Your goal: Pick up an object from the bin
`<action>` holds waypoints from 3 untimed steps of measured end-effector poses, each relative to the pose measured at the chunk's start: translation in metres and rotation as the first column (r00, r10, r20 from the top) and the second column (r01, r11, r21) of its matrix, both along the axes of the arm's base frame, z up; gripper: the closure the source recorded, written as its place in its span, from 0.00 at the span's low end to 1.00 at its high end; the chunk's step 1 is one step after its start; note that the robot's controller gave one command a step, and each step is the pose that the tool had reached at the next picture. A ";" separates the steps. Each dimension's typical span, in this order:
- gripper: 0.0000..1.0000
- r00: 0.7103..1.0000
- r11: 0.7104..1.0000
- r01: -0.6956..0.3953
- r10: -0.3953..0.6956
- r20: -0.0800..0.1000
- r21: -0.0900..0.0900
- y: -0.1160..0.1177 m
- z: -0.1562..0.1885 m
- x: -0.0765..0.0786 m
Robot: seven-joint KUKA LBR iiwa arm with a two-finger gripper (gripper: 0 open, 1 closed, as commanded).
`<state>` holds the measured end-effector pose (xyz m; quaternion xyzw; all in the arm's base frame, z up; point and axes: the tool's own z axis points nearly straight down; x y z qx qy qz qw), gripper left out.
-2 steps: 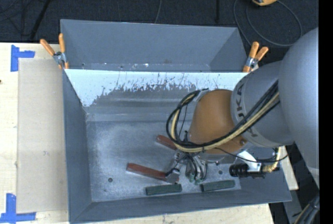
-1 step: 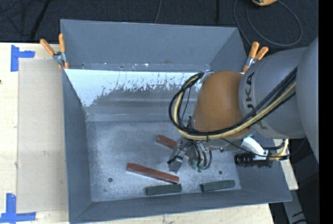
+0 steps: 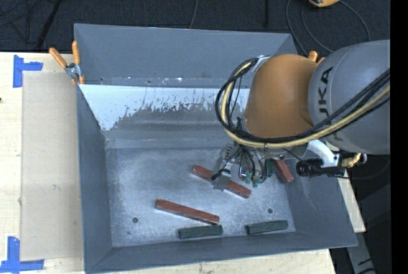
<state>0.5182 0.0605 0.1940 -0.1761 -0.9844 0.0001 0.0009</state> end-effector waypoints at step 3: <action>1.00 0.989 0.989 -0.148 0.148 0.006 -0.002 0.004 0.020 0.009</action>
Offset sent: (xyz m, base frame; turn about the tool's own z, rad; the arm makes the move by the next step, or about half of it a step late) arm 0.0010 -0.0395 0.0964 0.0207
